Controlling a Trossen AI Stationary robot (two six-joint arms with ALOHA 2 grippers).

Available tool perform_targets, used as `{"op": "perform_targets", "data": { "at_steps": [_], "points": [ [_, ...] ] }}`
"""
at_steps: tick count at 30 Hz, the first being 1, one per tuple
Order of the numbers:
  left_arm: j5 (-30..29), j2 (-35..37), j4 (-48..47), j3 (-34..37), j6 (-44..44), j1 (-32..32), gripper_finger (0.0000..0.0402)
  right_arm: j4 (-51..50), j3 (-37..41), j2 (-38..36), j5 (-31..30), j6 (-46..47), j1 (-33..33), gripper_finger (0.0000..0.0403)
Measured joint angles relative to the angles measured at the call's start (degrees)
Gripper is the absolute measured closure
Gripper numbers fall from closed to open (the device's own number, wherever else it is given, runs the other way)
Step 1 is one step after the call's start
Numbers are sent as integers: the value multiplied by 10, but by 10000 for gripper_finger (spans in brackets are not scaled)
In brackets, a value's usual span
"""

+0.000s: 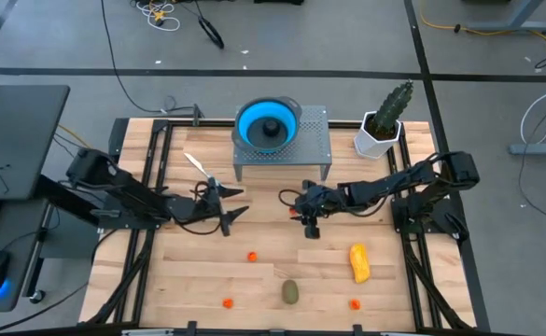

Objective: Pick & Place Fruit
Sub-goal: Put the orange pear into the blue strainer bowl

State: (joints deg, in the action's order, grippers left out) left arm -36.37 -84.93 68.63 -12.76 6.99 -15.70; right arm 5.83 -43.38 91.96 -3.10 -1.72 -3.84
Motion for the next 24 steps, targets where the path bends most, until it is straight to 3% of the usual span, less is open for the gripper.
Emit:
{"op": "perform_targets", "data": {
  "at_steps": [5, 13, 19, 24],
  "points": [
    [-18, -49, 0, -22, 3, -1, 130, 15, 0, 0, -46, 0, -3, 236],
    [-16, -113, 6, -52, 33, -14, 130, 6, 0, 0, -44, 9, -3, 233],
    [-16, -117, 18, -65, 6, -17, 130, 9, 12, 0, -69, 9, 1, 233],
    [-16, -117, 11, -64, -8, -17, 130, 72, 50, 0, -83, 16, 3, 233]
  ]
}}
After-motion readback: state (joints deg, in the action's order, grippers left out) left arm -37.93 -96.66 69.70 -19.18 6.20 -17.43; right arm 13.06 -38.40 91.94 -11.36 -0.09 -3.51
